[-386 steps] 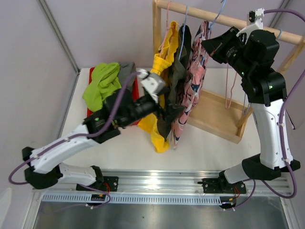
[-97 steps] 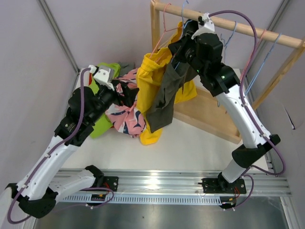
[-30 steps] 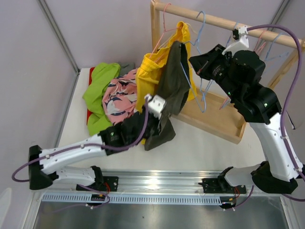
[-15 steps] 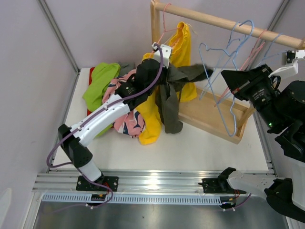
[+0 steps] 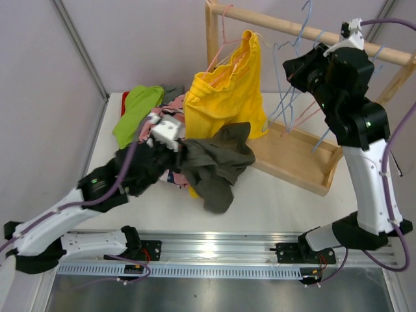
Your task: Remove the shorts from the hanger
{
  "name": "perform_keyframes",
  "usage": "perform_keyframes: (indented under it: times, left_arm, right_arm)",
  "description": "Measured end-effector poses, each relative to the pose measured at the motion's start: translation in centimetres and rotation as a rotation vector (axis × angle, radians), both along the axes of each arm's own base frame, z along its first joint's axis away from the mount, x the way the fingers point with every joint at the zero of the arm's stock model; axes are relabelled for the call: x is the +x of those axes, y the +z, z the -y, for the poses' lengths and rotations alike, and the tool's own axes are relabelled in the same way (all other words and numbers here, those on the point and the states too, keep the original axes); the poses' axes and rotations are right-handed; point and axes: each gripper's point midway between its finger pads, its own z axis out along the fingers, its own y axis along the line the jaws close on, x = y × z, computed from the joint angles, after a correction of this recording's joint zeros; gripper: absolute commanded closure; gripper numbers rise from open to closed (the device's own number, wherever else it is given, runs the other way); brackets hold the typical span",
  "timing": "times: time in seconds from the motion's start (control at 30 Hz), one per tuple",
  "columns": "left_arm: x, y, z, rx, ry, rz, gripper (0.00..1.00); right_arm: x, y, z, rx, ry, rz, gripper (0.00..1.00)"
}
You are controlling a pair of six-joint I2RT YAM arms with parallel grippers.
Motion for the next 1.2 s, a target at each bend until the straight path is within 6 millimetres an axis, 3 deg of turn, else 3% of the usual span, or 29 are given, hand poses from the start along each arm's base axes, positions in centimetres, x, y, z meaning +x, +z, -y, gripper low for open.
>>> perform_keyframes:
  times: [0.13,0.27,0.47,0.73,0.83,0.9,0.93,0.97,1.03,1.07,1.2]
  left_arm:
    - [-1.3,2.0,-6.9,-0.033,0.136,0.024,1.00]
    - [-1.7,3.7,-11.1,-0.017,0.247,0.046,1.00]
    - [-0.7,7.0,-14.3,0.075,0.388,0.136,1.00]
    - [2.3,14.3,-17.1,0.089,0.568,0.286,1.00]
    - [4.0,17.3,-18.1,0.075,0.645,0.323,1.00]
    - [5.5,19.2,-18.4,0.051,0.678,0.348,1.00]
    - [6.1,20.2,-18.8,0.037,0.695,0.362,1.00]
    - [7.2,20.9,-18.9,0.034,0.709,0.368,1.00]
    - [9.0,22.3,-19.2,0.027,0.734,0.385,1.00]
    - [10.1,23.2,-19.2,0.015,0.741,0.400,1.00]
    - [15.0,24.2,-19.0,-0.012,0.745,0.425,1.00]
  right_arm:
    - [4.5,-2.1,0.5,-0.015,-0.018,-0.050,1.00]
    - [5.9,-3.3,-0.3,-0.009,0.017,-0.074,1.00]
    - [5.5,-7.0,-1.1,0.003,0.061,-0.123,1.00]
    - [2.2,-6.9,-0.4,0.044,0.082,-0.056,1.00]
    - [1.5,-7.1,-0.1,0.062,0.080,-0.038,0.91]
    - [1.2,-7.5,0.0,0.074,0.083,-0.027,0.76]
    - [0.9,-8.2,0.0,0.074,0.086,-0.046,0.69]
    - [0.4,-9.6,0.0,0.067,0.094,-0.081,0.53]
    - [-0.1,-11.4,-0.1,0.061,0.102,-0.124,0.38]
    - [-0.3,-12.3,-0.1,0.057,0.104,-0.148,0.26]
    - [-1.2,-14.8,0.5,0.044,0.099,-0.208,0.10]
